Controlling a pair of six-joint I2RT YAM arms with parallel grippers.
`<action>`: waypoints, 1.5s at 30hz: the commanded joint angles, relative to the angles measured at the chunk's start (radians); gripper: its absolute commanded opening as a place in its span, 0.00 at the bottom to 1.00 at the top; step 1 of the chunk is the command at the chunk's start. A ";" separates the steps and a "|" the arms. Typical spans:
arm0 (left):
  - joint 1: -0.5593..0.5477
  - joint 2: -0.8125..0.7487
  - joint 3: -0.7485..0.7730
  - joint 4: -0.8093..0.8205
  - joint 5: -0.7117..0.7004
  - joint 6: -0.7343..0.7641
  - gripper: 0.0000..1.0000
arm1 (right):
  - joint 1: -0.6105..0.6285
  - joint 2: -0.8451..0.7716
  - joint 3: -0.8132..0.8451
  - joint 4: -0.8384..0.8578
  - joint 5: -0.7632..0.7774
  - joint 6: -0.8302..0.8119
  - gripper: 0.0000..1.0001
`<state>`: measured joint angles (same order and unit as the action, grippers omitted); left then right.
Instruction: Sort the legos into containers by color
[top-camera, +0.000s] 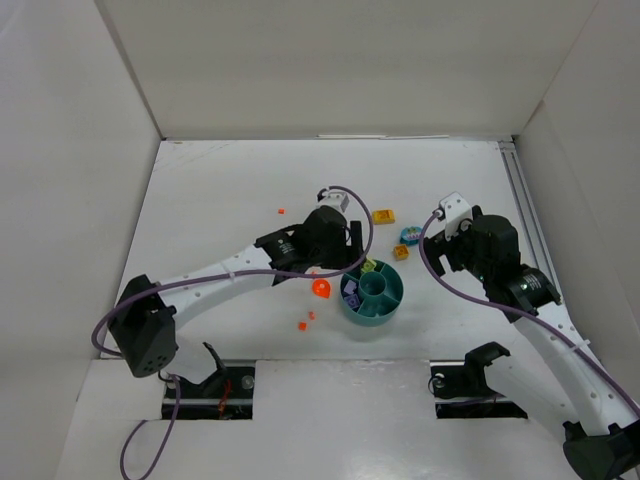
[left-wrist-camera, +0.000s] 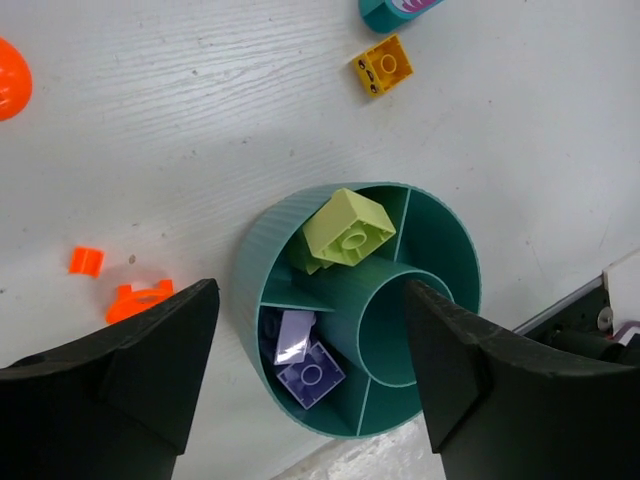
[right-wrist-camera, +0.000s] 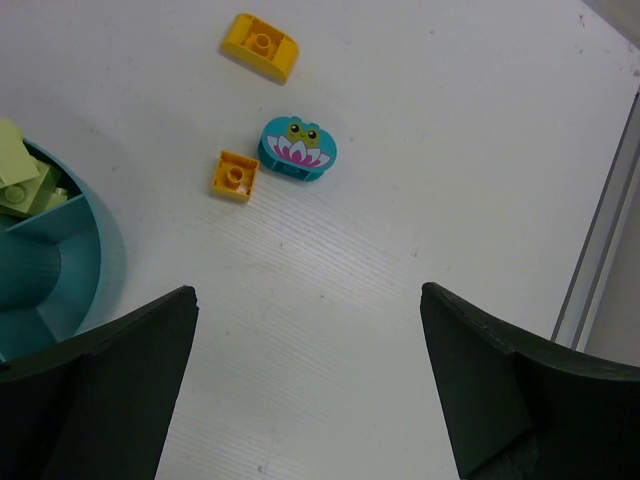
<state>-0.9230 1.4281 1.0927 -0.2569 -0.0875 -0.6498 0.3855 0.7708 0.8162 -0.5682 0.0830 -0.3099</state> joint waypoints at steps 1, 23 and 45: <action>-0.002 0.005 0.032 0.077 0.011 0.036 0.72 | -0.007 -0.015 0.001 0.036 0.015 0.017 0.97; -0.011 0.060 0.042 -0.056 -0.077 -0.024 0.62 | -0.007 -0.015 0.001 0.027 0.024 0.026 0.97; 0.136 0.014 -0.168 -0.147 -0.169 -0.289 0.58 | -0.007 -0.015 0.001 0.036 -0.003 0.026 0.97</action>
<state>-0.7795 1.4117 0.9253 -0.3946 -0.2276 -0.8833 0.3855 0.7708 0.8162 -0.5686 0.0925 -0.2955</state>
